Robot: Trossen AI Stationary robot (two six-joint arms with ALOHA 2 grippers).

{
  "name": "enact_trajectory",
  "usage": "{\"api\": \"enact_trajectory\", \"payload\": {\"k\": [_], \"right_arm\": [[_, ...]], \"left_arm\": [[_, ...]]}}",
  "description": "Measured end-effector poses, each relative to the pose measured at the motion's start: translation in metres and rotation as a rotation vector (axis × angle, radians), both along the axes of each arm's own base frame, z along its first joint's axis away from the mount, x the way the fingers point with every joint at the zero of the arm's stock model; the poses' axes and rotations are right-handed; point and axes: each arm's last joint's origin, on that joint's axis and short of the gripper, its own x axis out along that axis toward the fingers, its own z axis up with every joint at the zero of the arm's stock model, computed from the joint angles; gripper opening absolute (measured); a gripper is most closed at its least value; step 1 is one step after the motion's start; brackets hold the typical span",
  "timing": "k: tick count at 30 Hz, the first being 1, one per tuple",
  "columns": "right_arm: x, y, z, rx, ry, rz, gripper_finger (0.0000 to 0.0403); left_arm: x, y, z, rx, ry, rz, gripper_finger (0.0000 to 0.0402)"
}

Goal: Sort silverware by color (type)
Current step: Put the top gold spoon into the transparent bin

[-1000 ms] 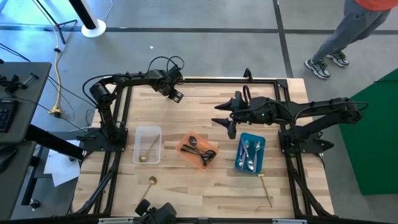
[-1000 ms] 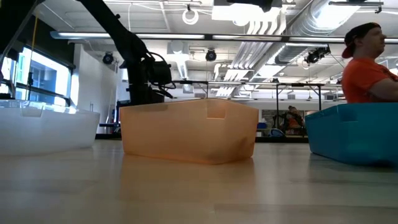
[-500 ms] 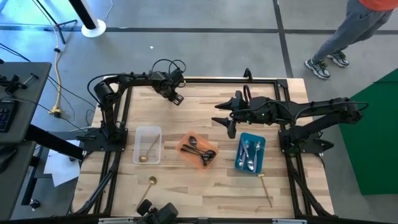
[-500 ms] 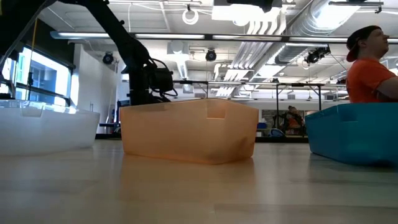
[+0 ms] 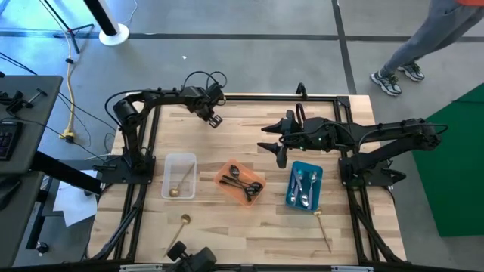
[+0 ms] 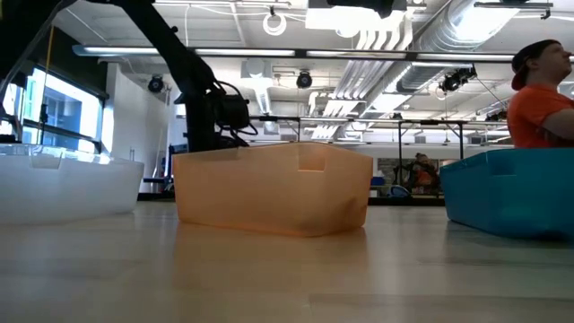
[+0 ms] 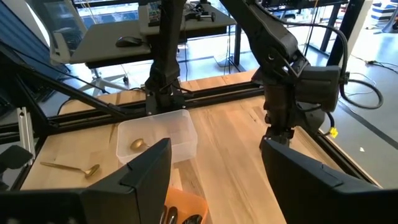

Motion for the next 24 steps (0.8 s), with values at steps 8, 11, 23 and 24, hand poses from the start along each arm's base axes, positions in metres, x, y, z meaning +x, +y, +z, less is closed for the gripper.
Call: {"api": "enact_trajectory", "payload": {"k": [8, 11, 23, 24], "right_arm": [[0.000, 0.000, 0.000, 0.000, 0.001, 0.000, 0.0236], [0.000, 0.000, 0.000, 0.000, 0.001, 0.000, 0.0236], [0.000, 0.000, 0.000, 0.000, 0.000, 0.001, 0.0236], [0.000, 0.000, 0.000, 0.000, 0.000, 0.001, 0.0236]], "left_arm": [[-0.005, -0.006, 0.027, 0.007, -0.059, -0.003, 0.0001], [-0.008, -0.010, 0.041, 0.008, -0.097, -0.006, 0.0000], [-0.031, -0.036, 0.116, 0.100, -0.292, -0.007, 0.0001], [-0.033, -0.038, 0.121, 0.104, -0.312, 0.001, 0.0001]]}}
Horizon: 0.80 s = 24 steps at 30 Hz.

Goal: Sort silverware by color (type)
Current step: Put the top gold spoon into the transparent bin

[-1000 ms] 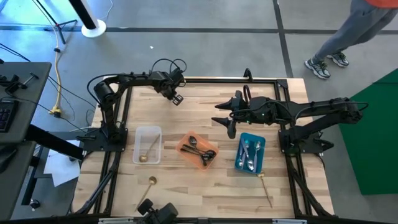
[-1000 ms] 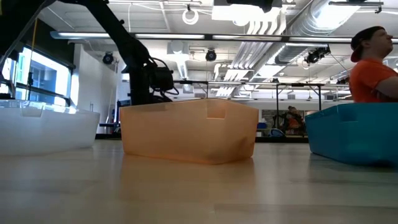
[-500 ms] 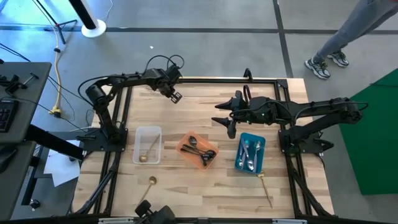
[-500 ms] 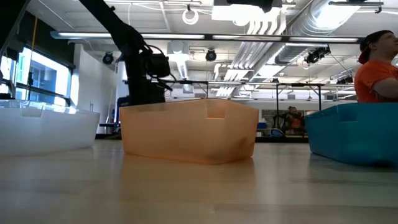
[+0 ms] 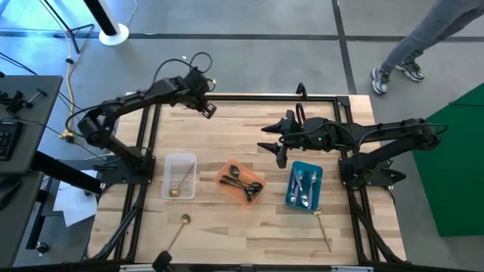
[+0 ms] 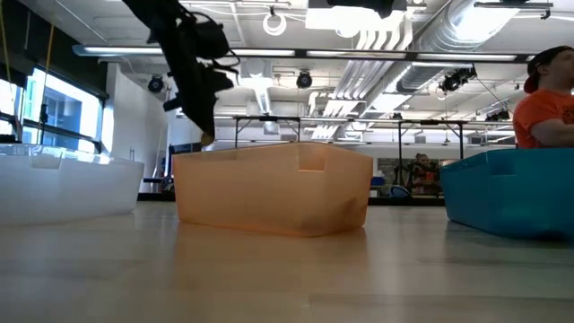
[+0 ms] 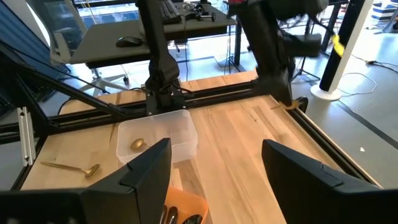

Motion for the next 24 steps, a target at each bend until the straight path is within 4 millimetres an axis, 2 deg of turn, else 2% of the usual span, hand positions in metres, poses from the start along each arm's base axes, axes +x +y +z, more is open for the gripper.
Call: {"api": "enact_trajectory", "payload": {"k": [5, 9, 15, 20, 24], "right_arm": [[0.000, 0.000, 0.000, 0.001, 0.000, 0.000, 0.0236], [0.000, 0.000, 0.000, 0.002, 0.000, 0.000, 0.0236], [0.000, 0.000, 0.000, 0.003, -0.001, -0.001, 0.0236], [0.000, 0.000, 0.000, 0.003, -0.001, -0.001, 0.0236], [0.000, 0.000, 0.000, 0.026, -0.006, -0.007, 0.0236]], "left_arm": [[-0.012, -0.014, 0.026, -0.005, -0.112, -0.011, 0.0001], [-0.018, -0.033, 0.048, -0.023, -0.233, -0.080, 0.0001], [-0.024, -0.079, 0.085, 0.005, -0.457, -0.256, 0.0001], [-0.032, -0.124, 0.104, 0.054, -0.688, -0.392, 0.0001], [-0.049, -0.157, 0.107, 0.092, -0.669, -0.398, 0.0000]]}}
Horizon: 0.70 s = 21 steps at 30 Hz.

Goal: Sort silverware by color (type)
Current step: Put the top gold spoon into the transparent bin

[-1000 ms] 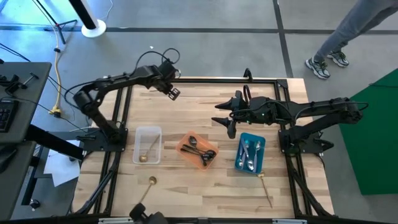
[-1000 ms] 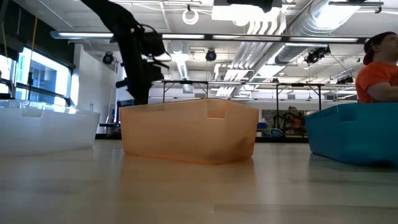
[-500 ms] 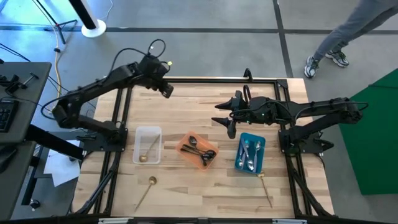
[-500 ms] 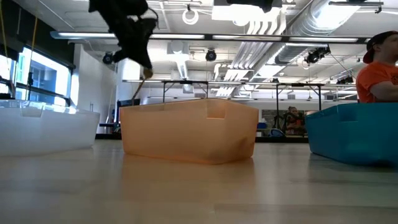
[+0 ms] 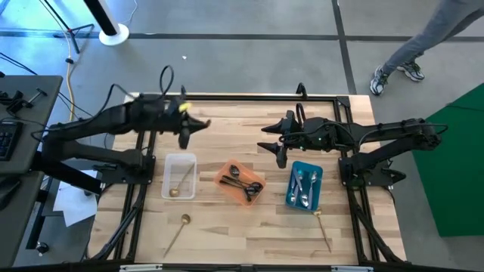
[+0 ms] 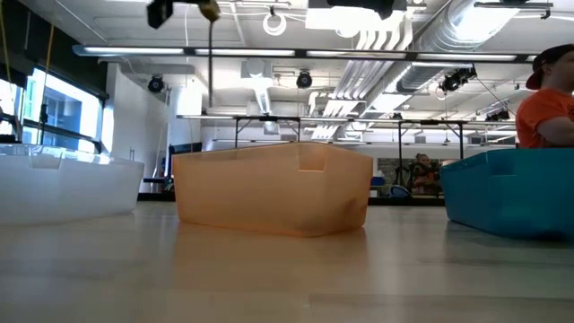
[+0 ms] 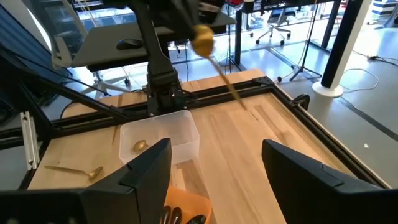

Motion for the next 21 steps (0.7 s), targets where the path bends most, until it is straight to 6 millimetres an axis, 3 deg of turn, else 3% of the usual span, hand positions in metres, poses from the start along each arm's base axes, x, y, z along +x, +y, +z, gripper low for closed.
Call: {"api": "enact_trajectory", "payload": {"k": [5, 11, 15, 21], "right_arm": [[0.001, 0.000, -0.001, -0.001, 0.005, 0.000, 0.0236], [0.009, 0.001, -0.007, -0.002, 0.019, 0.000, 0.0236], [0.016, 0.002, -0.010, 0.044, -0.001, 0.001, 0.0236], [0.019, 0.008, 0.009, 0.085, -0.203, 0.127, 0.0236]], "left_arm": [[-0.020, -0.024, 0.009, 0.007, -0.013, -0.012, 0.0000], [-0.031, -0.048, 0.034, 0.151, -0.087, -0.229, 0.0000], [-0.031, -0.061, 0.045, 0.247, -0.170, -0.334, 0.0000], [-0.022, -0.066, 0.045, 0.311, -0.264, -0.310, 0.0000]]}}
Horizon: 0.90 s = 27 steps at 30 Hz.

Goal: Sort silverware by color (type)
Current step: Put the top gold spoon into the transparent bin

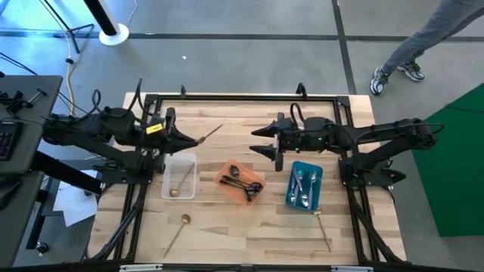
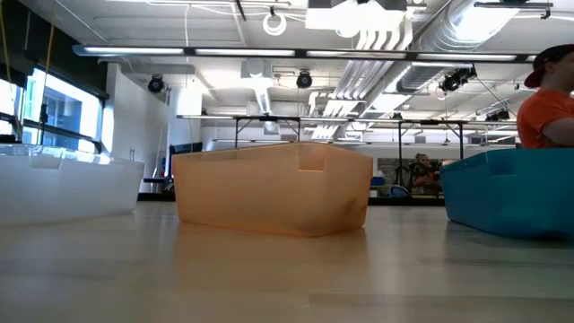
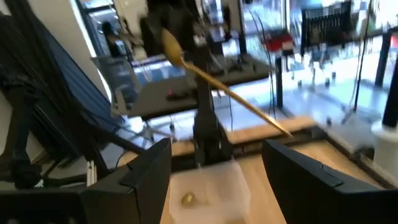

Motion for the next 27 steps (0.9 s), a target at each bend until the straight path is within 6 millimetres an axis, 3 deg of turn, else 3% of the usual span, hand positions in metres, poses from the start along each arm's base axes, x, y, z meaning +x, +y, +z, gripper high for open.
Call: {"api": "enact_trajectory", "payload": {"k": [8, 27], "right_arm": [[-0.003, 0.005, 0.007, -0.045, -0.048, 0.027, 0.0236], [-0.003, 0.004, 0.003, -0.057, -0.004, 0.025, 0.0236]], "left_arm": [[0.007, 0.001, -0.023, 0.015, -0.071, 0.061, 0.0000], [0.001, -0.002, -0.024, 0.039, -0.061, -0.018, 0.0000]]}}
